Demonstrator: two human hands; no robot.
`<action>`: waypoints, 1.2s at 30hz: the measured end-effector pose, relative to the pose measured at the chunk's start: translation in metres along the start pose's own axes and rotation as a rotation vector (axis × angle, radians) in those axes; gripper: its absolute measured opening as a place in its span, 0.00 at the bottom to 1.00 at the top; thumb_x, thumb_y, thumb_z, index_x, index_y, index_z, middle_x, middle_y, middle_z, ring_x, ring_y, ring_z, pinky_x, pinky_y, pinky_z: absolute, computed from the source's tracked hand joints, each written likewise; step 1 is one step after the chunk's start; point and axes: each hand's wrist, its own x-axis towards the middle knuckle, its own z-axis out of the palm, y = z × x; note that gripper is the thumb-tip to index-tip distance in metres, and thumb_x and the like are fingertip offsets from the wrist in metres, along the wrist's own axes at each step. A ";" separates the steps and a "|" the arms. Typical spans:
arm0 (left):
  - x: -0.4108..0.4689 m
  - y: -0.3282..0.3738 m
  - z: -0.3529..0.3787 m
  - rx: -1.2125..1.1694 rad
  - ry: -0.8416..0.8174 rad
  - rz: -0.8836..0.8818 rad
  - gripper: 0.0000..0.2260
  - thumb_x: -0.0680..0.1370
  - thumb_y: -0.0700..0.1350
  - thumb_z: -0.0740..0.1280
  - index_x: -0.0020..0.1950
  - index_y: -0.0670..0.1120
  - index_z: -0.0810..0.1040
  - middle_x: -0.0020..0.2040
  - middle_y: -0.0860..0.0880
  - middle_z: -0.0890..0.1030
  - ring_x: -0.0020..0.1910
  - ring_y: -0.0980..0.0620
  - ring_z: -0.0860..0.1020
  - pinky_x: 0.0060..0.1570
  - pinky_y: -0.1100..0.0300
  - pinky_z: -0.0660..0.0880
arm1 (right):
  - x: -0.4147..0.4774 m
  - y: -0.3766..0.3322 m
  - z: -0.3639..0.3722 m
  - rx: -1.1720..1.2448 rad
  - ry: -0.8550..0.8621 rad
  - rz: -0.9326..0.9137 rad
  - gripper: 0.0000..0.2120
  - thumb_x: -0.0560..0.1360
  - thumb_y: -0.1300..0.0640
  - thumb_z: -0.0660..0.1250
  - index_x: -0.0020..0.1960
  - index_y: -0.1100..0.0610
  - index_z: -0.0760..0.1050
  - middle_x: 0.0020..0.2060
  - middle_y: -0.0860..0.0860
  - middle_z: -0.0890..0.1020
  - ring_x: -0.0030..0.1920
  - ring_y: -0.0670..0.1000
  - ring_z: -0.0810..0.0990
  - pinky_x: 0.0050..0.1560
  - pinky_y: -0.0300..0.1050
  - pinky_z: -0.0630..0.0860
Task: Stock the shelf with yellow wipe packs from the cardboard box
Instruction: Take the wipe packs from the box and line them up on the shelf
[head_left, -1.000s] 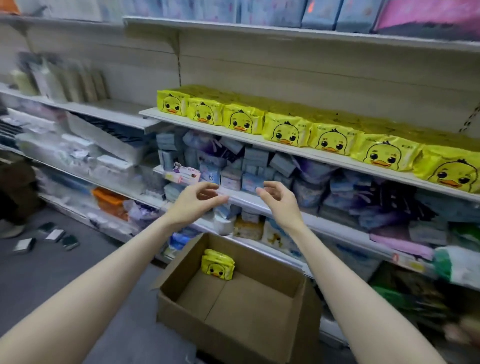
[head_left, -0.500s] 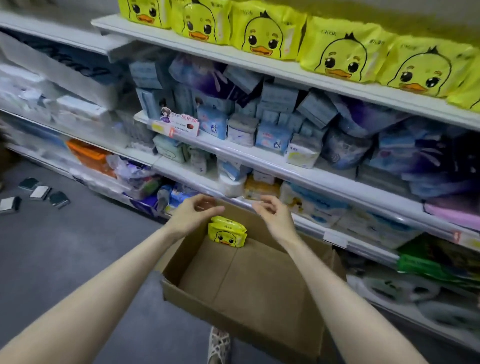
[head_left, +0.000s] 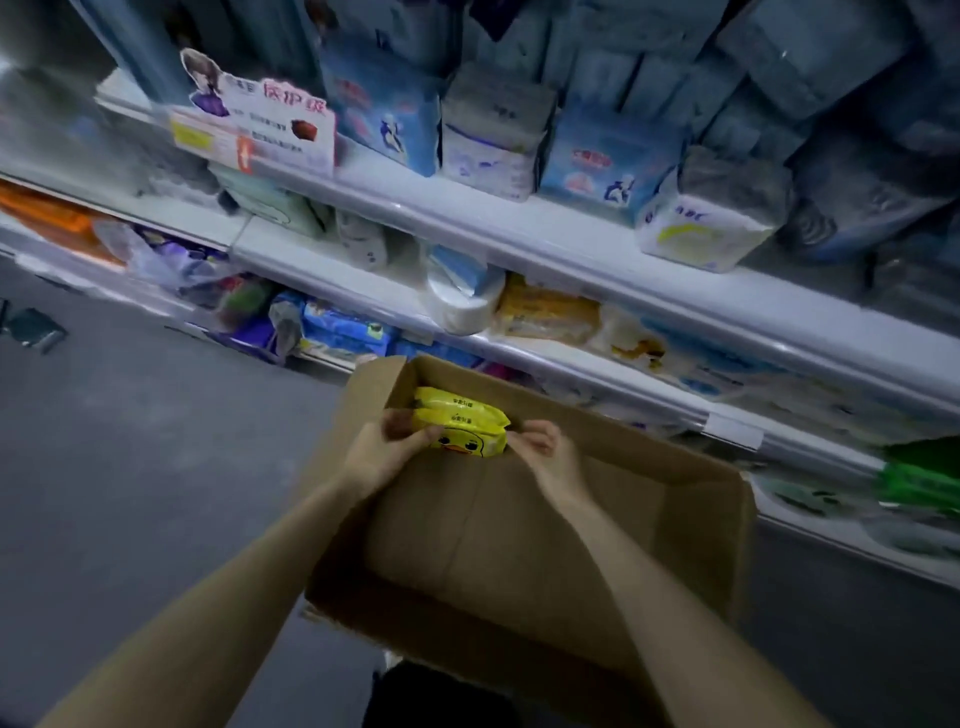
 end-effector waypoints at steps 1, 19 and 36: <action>0.008 -0.005 0.002 0.002 -0.008 -0.022 0.21 0.72 0.48 0.72 0.62 0.40 0.75 0.53 0.47 0.81 0.53 0.50 0.79 0.53 0.64 0.75 | 0.007 0.008 0.004 0.005 0.009 0.021 0.13 0.74 0.59 0.70 0.56 0.59 0.72 0.46 0.52 0.78 0.46 0.48 0.77 0.41 0.26 0.71; 0.114 -0.085 0.047 -0.090 -0.039 -0.130 0.32 0.75 0.53 0.68 0.76 0.51 0.58 0.71 0.50 0.68 0.70 0.50 0.67 0.70 0.49 0.63 | 0.098 0.095 0.055 -0.001 0.033 0.244 0.26 0.73 0.56 0.71 0.68 0.58 0.67 0.57 0.51 0.77 0.57 0.51 0.76 0.51 0.38 0.68; 0.129 -0.087 0.062 -0.052 -0.007 -0.037 0.40 0.72 0.56 0.70 0.77 0.51 0.51 0.74 0.49 0.63 0.73 0.49 0.62 0.73 0.47 0.59 | 0.077 0.132 0.028 0.066 0.217 0.335 0.29 0.65 0.55 0.78 0.63 0.58 0.74 0.56 0.57 0.81 0.55 0.57 0.80 0.57 0.49 0.76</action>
